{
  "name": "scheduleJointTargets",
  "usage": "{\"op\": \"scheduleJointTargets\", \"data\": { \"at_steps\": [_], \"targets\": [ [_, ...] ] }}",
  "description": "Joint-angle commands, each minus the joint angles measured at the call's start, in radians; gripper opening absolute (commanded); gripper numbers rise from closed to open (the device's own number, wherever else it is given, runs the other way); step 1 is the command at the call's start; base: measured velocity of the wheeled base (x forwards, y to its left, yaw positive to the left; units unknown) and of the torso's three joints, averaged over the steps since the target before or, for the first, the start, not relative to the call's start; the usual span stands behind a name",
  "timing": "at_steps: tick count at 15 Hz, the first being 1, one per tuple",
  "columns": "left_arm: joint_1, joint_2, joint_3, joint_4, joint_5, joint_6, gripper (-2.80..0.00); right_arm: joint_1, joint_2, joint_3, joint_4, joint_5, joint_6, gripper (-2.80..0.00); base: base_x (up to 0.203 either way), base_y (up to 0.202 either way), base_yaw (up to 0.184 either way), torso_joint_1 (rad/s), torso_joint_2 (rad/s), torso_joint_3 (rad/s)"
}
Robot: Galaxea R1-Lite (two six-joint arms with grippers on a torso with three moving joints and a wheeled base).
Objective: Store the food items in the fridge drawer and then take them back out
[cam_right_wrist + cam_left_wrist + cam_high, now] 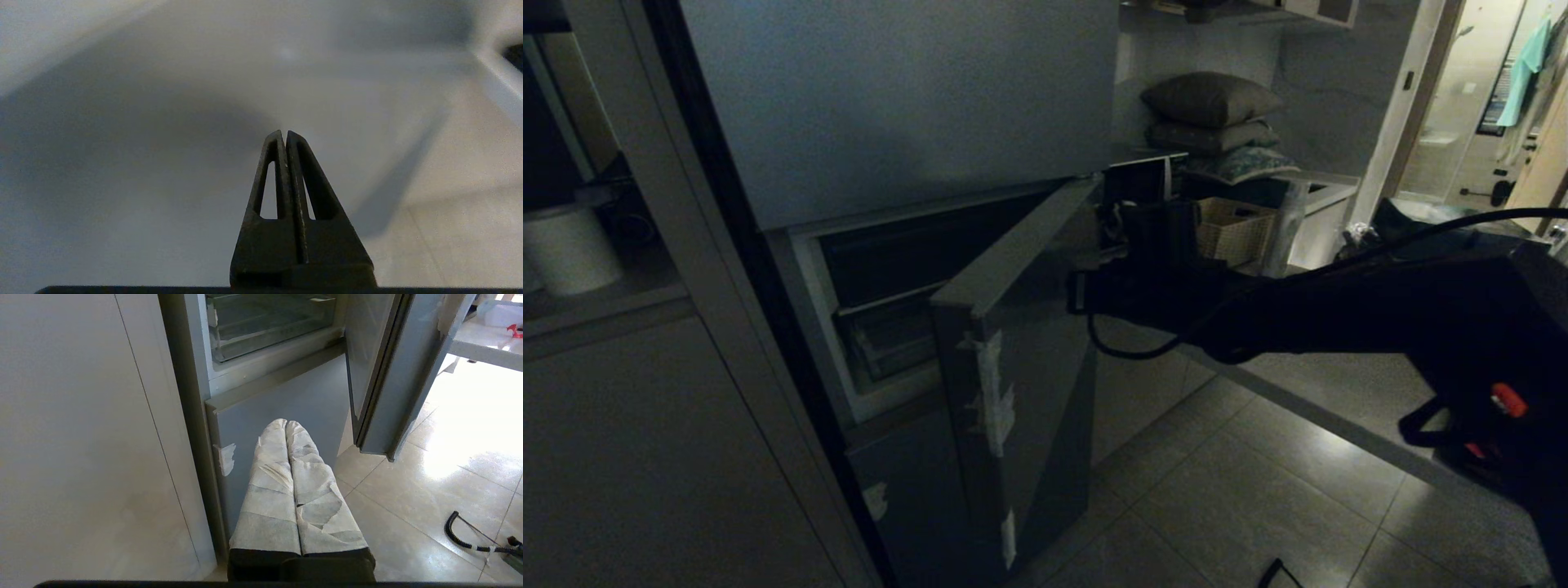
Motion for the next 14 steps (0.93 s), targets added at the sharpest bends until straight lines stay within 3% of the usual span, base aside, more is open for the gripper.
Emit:
{"op": "scheduleJointTargets", "data": {
  "at_steps": [1, 3, 4, 7, 9, 14],
  "targets": [
    [0.000, 0.001, 0.000, 0.000, 0.000, 0.000, -2.80, 0.066, 0.147, -0.163, 0.027, 0.015, -0.068, -2.80, 0.000, 0.000, 0.000, 0.000, 0.00, 0.000],
    [0.000, 0.002, 0.000, 0.000, 0.000, 0.000, -2.80, 0.132, 0.240, -0.190, 0.034, 0.053, -0.188, -2.80, 0.000, 0.000, 0.000, 0.000, 0.00, 0.000],
    [0.000, 0.000, 0.000, 0.000, 0.000, 0.000, -2.80, 0.149, 0.278, -0.188, -0.034, 0.059, -0.209, -2.80, 0.000, 0.000, 0.000, 0.000, 0.00, 0.000],
    [0.000, 0.002, 0.000, 0.000, 0.000, 0.000, -2.80, 0.182, 0.368, -0.183, -0.384, 0.030, -0.257, -2.80, 0.000, 0.000, 0.000, 0.000, 0.00, 0.000],
    [0.000, 0.000, 0.000, 0.000, 0.000, 0.000, -2.80, 0.197, 0.351, -0.181, -0.434, -0.020, -0.262, -2.80, 0.000, 0.000, 0.000, 0.000, 0.00, 0.000],
    [0.000, 0.000, 0.000, 0.000, 0.000, 0.000, -2.80, 0.201, 0.333, -0.180, -0.547, -0.030, -0.258, -2.80, 0.000, 0.000, 0.000, 0.000, 0.00, 0.000]
  ]
}}
